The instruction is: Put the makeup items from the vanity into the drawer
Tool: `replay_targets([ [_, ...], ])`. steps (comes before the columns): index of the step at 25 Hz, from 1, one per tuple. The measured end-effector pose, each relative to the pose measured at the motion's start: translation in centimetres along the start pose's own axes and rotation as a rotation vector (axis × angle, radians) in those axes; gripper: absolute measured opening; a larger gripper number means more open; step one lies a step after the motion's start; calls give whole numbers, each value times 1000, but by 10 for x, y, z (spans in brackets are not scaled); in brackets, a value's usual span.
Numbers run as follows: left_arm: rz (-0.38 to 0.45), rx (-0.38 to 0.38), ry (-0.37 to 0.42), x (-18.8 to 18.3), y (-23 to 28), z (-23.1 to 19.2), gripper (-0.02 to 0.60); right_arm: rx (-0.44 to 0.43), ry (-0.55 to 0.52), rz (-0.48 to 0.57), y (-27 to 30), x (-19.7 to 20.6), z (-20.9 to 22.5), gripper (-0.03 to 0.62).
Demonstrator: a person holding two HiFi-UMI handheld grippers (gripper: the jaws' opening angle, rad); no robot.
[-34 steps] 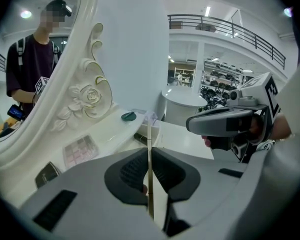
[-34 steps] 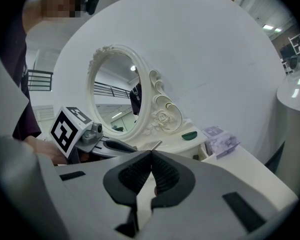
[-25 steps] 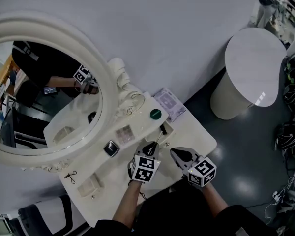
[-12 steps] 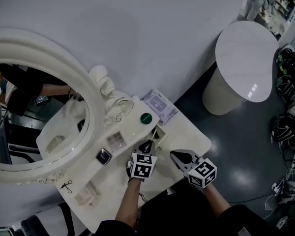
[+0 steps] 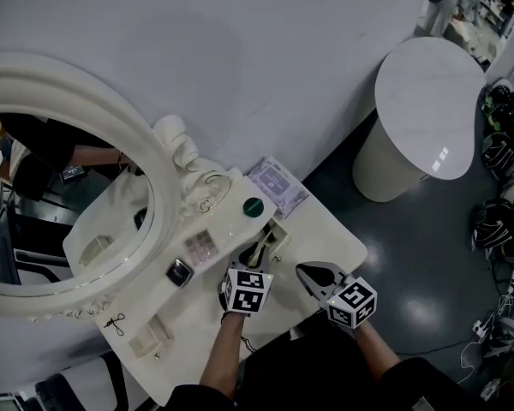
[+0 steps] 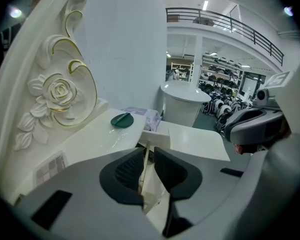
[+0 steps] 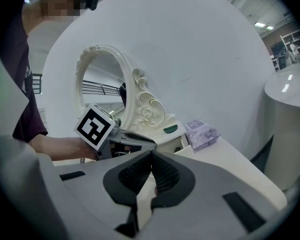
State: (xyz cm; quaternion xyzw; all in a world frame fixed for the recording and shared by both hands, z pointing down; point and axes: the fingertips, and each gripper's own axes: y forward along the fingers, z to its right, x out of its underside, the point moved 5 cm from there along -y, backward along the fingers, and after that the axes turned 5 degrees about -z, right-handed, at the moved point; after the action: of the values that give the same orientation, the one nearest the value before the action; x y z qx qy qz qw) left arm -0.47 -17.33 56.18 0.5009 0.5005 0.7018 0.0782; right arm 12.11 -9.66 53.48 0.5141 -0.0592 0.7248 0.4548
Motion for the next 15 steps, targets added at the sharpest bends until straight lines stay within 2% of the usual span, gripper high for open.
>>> replay_targets([
  [11, 113, -58, -45, -5, -48, -7, 38, -47, -17, 42, 3, -9, -19, 23],
  [15, 169, -50, -82, -1, -67, 0, 25, -71, -21, 61, 4, -13, -30, 23],
])
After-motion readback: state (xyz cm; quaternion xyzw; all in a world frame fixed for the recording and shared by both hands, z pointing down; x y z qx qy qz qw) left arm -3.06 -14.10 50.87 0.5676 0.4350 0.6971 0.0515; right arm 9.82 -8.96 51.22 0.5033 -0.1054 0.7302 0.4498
